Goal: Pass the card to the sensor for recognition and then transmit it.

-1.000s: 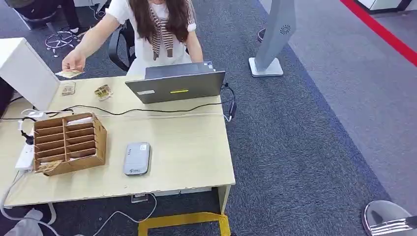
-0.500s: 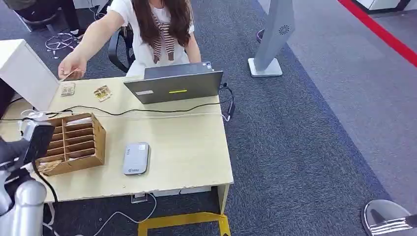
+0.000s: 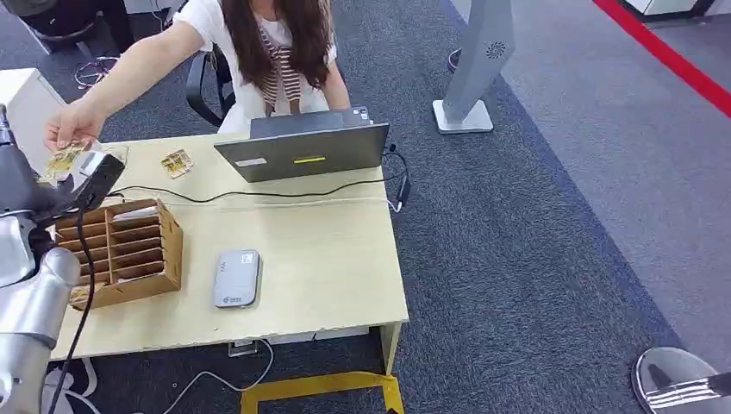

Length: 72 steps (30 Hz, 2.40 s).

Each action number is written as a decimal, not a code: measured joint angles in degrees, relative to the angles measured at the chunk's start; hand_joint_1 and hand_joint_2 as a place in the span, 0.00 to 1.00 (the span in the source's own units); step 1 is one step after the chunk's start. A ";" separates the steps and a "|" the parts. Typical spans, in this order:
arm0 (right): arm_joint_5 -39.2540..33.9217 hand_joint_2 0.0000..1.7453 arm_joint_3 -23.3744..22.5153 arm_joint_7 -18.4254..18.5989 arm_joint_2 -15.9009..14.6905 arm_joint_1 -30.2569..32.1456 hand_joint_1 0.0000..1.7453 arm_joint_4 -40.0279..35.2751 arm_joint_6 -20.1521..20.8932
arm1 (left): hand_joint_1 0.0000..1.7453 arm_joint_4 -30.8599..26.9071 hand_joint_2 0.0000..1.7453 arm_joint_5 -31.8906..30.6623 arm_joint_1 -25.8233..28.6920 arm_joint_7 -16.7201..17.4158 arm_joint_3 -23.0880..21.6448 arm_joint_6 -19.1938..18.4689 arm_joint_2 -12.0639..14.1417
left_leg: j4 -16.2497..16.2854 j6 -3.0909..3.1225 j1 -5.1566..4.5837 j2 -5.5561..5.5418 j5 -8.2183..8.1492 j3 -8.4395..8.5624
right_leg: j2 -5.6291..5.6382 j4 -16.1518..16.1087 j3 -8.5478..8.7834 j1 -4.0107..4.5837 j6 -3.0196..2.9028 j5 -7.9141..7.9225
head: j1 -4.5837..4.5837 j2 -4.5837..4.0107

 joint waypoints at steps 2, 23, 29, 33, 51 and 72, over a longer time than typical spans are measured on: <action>0.11 1.00 0.00 -0.43 0.00 0.02 0.00 0.00 0.00 | 0.00 1.07 1.00 -0.85 -0.31 0.22 -0.65 -0.39 0.00 | 0.00 0.00 0.00 0.00 0.00 0.00 | 0.00 0.00 0.00 0.00 0.00 0.00 | 0.00 0.00; -0.04 0.00 0.00 -1.16 0.44 0.83 0.00 -0.22 -2.16 | 1.00 3.10 1.00 -1.09 0.73 -1.90 -3.41 -2.86 -0.83 | 0.00 0.00 0.01 0.00 0.00 -0.06 | 0.00 0.00 -0.05 0.00 0.00 0.00 | 0.00 0.00; 0.02 0.00 0.00 -1.11 0.46 0.84 0.00 -0.24 -2.14 | 1.00 3.10 1.00 -0.28 1.45 -2.41 -3.43 -2.91 -1.09 | 0.00 0.00 0.01 0.00 0.00 -0.07 | -0.01 0.01 -0.05 0.00 0.00 0.00 | 0.00 0.00; 0.06 0.00 0.00 -0.85 0.46 0.85 0.00 -0.24 -2.14 | 1.00 3.08 1.00 0.96 2.18 -3.57 -3.43 -2.91 -1.09 | 0.00 0.00 0.00 0.00 0.00 -0.06 | -0.01 0.00 -0.06 0.00 0.00 0.00 | 0.00 0.00; -1.53 0.00 -0.04 -1.57 0.46 1.36 0.00 -0.22 -2.12 | 1.00 -8.86 1.00 1.71 12.57 -3.56 -13.05 -16.31 -6.73 | 0.01 0.04 -0.02 -0.03 -0.02 -0.10 | -0.04 -0.03 -0.07 -0.03 0.01 -0.01 | 0.00 0.00; -2.99 0.00 -0.04 -1.31 0.46 1.81 0.00 -0.13 -2.27 | 1.00 -13.53 1.00 6.54 15.42 0.68 -25.18 -31.78 -7.76 | 0.00 0.04 -0.02 -0.02 -0.03 -0.11 | -0.03 -0.03 -0.09 -0.02 0.02 -0.01 | 0.00 0.00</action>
